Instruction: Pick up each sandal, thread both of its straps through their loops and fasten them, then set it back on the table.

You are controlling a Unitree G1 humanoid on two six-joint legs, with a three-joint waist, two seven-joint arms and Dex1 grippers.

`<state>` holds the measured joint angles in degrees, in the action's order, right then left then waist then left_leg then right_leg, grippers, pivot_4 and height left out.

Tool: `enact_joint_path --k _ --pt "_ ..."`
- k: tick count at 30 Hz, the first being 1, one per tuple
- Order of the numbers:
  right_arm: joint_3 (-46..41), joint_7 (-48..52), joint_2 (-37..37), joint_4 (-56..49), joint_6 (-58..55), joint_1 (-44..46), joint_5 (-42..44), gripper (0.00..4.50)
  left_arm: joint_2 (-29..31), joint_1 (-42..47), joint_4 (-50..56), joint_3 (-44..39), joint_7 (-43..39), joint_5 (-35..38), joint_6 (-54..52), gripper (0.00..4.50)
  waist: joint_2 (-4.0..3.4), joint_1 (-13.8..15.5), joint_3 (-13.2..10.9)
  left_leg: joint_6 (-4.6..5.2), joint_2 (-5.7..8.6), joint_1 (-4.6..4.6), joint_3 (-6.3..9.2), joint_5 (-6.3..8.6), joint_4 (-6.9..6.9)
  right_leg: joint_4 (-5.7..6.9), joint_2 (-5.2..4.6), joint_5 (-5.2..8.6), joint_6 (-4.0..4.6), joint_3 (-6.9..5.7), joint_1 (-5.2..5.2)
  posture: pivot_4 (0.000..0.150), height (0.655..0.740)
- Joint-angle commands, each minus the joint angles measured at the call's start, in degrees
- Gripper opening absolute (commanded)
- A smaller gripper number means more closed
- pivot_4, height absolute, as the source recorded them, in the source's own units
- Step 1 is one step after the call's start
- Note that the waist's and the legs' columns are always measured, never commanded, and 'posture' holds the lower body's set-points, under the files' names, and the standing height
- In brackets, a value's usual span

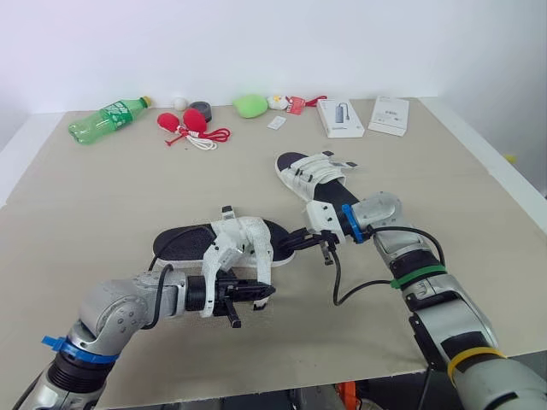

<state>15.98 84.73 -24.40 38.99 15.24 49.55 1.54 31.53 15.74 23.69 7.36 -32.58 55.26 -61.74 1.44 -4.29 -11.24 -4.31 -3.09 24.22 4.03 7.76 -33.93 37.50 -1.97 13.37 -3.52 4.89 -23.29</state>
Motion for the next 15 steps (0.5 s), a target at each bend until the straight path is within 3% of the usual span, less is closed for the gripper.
enact_joint_path --k 1,10,15 --pt "0.4 0.2 -0.8 -1.0 -0.2 -0.6 -0.3 0.0 0.5 0.4 0.8 -4.3 0.2 4.6 -3.4 0.04 0.0 0.0 0.0 0.0 0.0 0.0 0.0 0.0 -0.01 0.0 0.0 0.0 0.0 0.0 0.0 0.15 0.74" --pt "0.3 -0.3 -0.5 0.1 0.2 0.2 -0.5 0.0 0.5 13.8 -13.5 -17.2 4.6 20.7 -11.8 0.04 0.01 0.0 0.0 0.0 0.02 0.04 0.04 0.0 -0.15 0.0 0.0 -0.04 -0.04 -0.04 0.04 0.15 0.74" --pt "0.3 -0.6 -0.4 0.8 0.5 0.8 -0.6 0.0 -0.4 22.4 -22.3 -15.6 5.1 16.7 -12.4 0.04 0.03 0.0 0.0 -0.02 0.07 0.05 0.04 0.0 -0.14 -0.07 -0.02 -0.1 -0.16 0.0 0.06 0.15 0.74"
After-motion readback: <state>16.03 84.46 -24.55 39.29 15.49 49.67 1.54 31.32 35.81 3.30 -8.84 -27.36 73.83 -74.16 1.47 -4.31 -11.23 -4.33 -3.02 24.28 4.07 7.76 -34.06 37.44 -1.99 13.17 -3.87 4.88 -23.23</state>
